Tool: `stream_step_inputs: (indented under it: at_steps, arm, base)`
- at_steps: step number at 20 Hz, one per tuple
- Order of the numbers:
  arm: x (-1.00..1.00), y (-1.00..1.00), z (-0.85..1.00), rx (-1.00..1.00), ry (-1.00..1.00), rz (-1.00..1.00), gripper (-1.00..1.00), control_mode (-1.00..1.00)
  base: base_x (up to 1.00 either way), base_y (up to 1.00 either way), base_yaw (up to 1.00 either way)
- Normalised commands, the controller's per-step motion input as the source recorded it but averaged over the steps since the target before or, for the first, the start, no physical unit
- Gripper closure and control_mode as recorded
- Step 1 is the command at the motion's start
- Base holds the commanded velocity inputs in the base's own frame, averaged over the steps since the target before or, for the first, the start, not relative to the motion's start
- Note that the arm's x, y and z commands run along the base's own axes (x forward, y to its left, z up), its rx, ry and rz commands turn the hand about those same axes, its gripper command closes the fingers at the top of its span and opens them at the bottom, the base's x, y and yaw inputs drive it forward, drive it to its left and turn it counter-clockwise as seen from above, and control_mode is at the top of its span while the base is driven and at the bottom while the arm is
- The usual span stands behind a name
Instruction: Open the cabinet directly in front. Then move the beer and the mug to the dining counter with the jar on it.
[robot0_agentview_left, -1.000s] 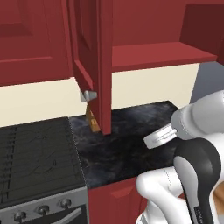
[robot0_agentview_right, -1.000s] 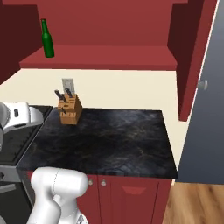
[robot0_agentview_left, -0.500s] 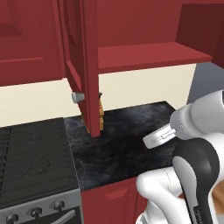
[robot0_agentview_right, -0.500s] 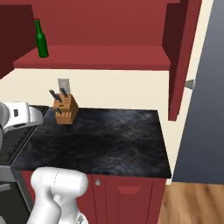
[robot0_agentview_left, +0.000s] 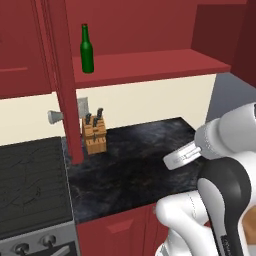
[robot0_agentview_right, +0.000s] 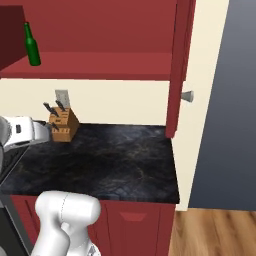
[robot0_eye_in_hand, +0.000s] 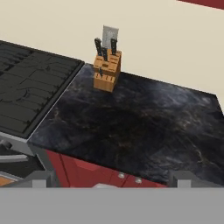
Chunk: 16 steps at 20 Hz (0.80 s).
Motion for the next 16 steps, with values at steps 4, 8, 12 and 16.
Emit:
stream_step_inputs:
  at_steps: [4,8,12,16]
  arm:
    - [0.00,0.00,0.00,0.00,0.00,0.00,-1.00,1.00]
    - [0.04,-0.01,0.26,0.03,-0.03,0.00,-1.00,-1.00]
    - [0.00,0.00,0.77,0.04,-0.14,0.02,-1.00,-1.00]
    - [-0.03,0.00,0.94,0.04,-0.21,0.10,-1.00,-1.00]
  base:
    - [0.10,-0.17,0.00]
    - [0.00,0.00,0.00]
    - [0.00,0.00,0.00]
    - [0.00,0.00,0.00]
